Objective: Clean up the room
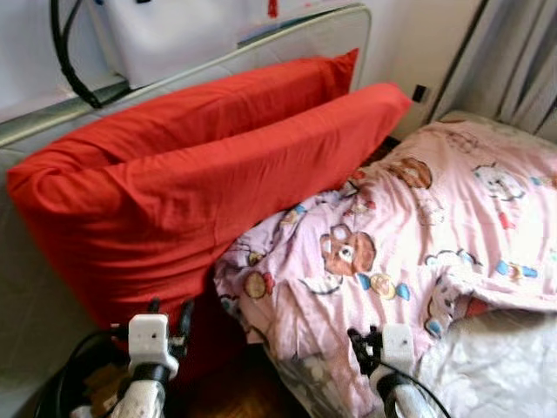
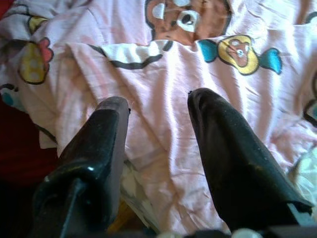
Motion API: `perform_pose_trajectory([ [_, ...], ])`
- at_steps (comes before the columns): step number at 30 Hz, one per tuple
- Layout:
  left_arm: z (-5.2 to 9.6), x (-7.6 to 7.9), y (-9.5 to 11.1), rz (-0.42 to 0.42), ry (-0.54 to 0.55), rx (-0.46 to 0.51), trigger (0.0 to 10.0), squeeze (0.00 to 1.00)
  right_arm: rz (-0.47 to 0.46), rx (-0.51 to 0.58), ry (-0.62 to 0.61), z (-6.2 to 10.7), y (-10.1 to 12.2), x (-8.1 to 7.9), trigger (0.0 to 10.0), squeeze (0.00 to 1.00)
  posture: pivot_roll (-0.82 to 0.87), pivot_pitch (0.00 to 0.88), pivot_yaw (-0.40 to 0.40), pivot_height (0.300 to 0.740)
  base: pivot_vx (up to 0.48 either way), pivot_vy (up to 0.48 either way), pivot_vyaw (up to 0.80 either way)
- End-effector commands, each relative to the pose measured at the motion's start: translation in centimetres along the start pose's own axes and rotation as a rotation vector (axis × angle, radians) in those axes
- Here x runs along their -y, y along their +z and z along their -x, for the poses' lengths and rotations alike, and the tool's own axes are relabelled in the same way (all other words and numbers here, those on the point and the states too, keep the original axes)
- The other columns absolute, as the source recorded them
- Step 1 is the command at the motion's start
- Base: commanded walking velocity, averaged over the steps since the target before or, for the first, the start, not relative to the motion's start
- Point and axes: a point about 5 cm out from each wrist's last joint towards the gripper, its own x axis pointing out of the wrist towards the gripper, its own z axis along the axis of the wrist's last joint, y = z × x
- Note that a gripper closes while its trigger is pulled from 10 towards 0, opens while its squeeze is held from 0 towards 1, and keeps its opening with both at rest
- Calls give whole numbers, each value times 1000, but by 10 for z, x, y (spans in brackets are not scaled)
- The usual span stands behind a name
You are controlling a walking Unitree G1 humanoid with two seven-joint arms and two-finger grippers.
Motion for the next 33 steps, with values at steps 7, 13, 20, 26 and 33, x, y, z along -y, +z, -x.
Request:
perform_pose_trajectory([
  [7,-3,7,-4,64,-12,-58,10000,0,35,97,7,-5,20,-2,10000,0,-1,48,-17,740,0,0,0],
  [13,-11,3,7,93,13,-62,10000,0,42,74,-4,-12,27,-6,10000,0,0,65,-20,725,0,0,0],
  [20,-11,2,9,95,11,-56,10000,0,41,74,-3,-12,27,-7,10000,0,3,88,-15,686,0,0,0],
  [26,-12,2,11,98,6,-67,10000,0,26,76,1,-12,28,-9,10000,0,10,103,-12,682,0,0,0],
  [33,-12,3,12,100,-1,-67,10000,0,39,30,15,-14,24,-11,10000,0,10,114,-8,682,0,0,0],
])
